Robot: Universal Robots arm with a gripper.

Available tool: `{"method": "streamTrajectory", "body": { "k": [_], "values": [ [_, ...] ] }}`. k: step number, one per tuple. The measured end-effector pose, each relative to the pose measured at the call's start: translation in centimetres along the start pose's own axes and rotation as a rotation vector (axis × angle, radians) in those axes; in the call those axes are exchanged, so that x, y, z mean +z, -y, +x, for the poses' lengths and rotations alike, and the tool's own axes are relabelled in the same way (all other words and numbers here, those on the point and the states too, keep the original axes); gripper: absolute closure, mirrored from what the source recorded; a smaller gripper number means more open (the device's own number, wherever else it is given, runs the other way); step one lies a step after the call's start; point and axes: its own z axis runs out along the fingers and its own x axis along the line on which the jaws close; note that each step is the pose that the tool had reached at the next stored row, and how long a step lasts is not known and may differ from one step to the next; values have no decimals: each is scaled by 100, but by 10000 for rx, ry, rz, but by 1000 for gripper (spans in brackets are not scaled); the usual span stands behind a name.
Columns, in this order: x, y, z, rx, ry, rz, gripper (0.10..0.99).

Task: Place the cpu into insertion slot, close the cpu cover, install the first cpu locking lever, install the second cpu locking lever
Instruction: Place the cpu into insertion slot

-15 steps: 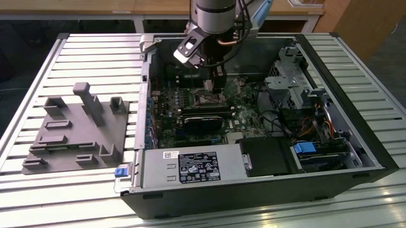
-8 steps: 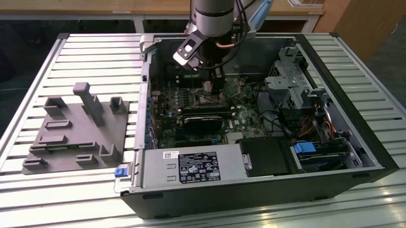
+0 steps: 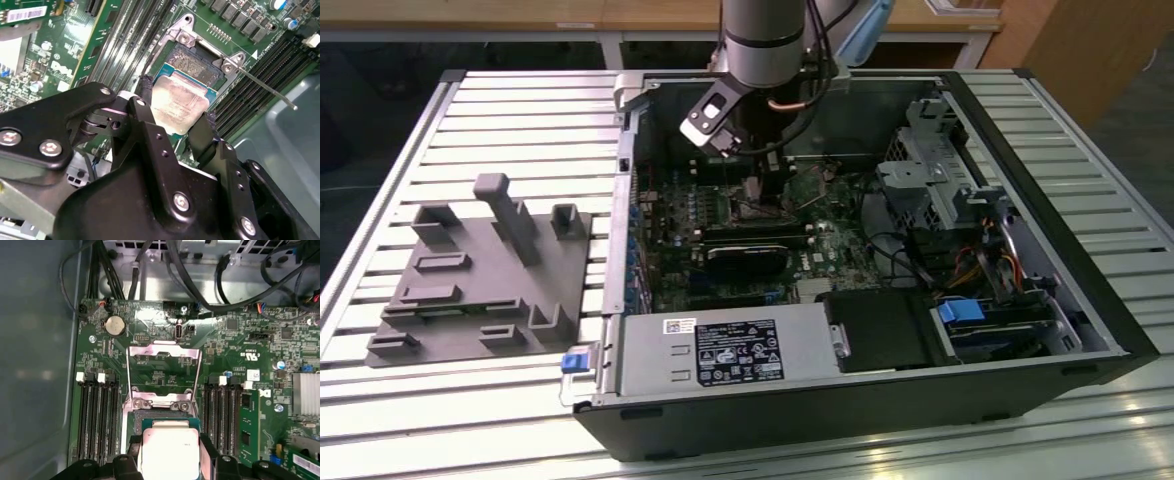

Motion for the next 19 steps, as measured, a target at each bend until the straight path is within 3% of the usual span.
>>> {"method": "streamTrajectory", "body": {
  "k": [19],
  "values": [
    [114, 22, 19, 11, 1, 0, 549]
  ]
}}
